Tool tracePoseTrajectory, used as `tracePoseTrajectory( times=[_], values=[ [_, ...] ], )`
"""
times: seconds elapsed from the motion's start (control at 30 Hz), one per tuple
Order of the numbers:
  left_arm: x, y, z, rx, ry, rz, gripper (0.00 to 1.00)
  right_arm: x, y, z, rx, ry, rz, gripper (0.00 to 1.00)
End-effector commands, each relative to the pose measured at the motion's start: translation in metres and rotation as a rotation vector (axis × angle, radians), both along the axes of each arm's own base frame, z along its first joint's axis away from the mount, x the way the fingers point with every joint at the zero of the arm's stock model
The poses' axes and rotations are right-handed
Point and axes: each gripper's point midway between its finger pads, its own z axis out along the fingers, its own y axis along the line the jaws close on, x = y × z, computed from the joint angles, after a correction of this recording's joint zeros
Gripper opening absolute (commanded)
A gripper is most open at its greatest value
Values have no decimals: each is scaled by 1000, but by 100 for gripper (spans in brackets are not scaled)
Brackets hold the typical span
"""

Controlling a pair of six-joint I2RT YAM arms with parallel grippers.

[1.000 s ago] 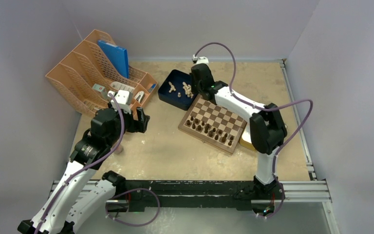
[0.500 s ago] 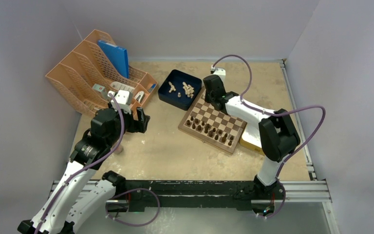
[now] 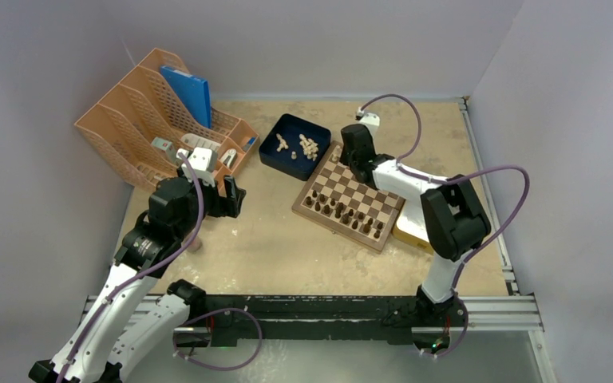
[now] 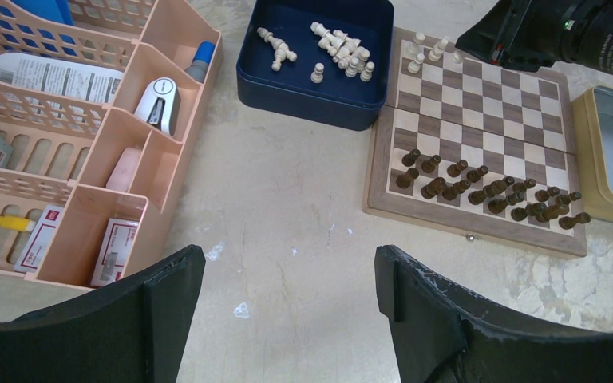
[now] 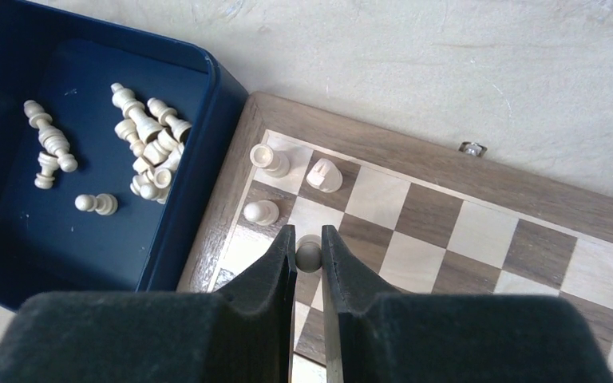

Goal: Set up the chess pieces on the board
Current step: Place the chess piece on the chessboard.

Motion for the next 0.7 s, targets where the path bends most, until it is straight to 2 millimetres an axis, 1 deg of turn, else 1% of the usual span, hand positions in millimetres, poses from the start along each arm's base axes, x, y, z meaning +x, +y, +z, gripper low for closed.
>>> tracePoseTrajectory(
  times=[0.0, 0.27, 0.43, 0.67],
  values=[
    [2, -1, 6, -15, -28, -2, 78, 11, 6, 0, 63, -46, -26, 15],
    [2, -1, 6, -15, -28, 1, 78, 18, 8, -15, 55, -29, -34, 16],
    [2, 0, 6, -13, -27, 3, 78, 19, 5, -26, 26, -10, -53, 16],
    [2, 0, 6, -14, -27, 3, 78, 22, 3, -28, 13, -15, -62, 17]
  ],
)
